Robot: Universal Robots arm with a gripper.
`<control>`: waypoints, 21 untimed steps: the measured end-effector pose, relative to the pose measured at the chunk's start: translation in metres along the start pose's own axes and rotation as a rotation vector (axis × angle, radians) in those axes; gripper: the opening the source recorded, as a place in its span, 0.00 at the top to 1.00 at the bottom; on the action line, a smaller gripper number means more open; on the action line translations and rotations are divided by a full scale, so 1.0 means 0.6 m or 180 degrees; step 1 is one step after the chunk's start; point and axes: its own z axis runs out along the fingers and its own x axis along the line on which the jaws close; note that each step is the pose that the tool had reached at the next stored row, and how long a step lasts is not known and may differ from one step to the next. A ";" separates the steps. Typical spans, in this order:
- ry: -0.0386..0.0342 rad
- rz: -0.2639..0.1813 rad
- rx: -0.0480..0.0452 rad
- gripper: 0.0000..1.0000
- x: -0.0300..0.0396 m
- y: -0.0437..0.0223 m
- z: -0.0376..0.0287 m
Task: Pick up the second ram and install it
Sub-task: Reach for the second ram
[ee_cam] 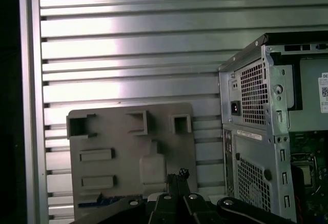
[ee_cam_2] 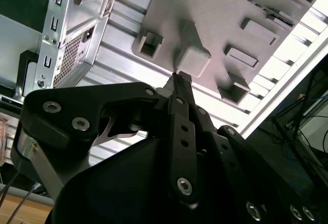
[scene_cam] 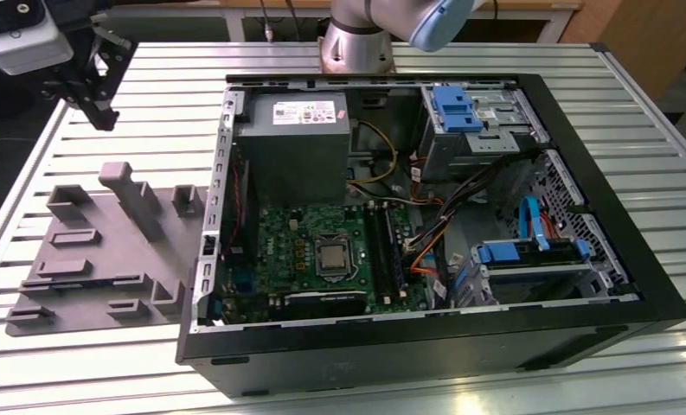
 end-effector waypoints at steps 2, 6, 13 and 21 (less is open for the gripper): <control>0.0000 0.0000 0.0000 0.89 0.001 -0.002 0.000; 0.0000 0.0000 0.0000 0.89 0.004 -0.005 0.001; 0.0000 0.0000 0.0000 0.89 0.008 -0.011 0.002; 0.0000 0.0000 0.0000 0.89 0.013 -0.019 0.004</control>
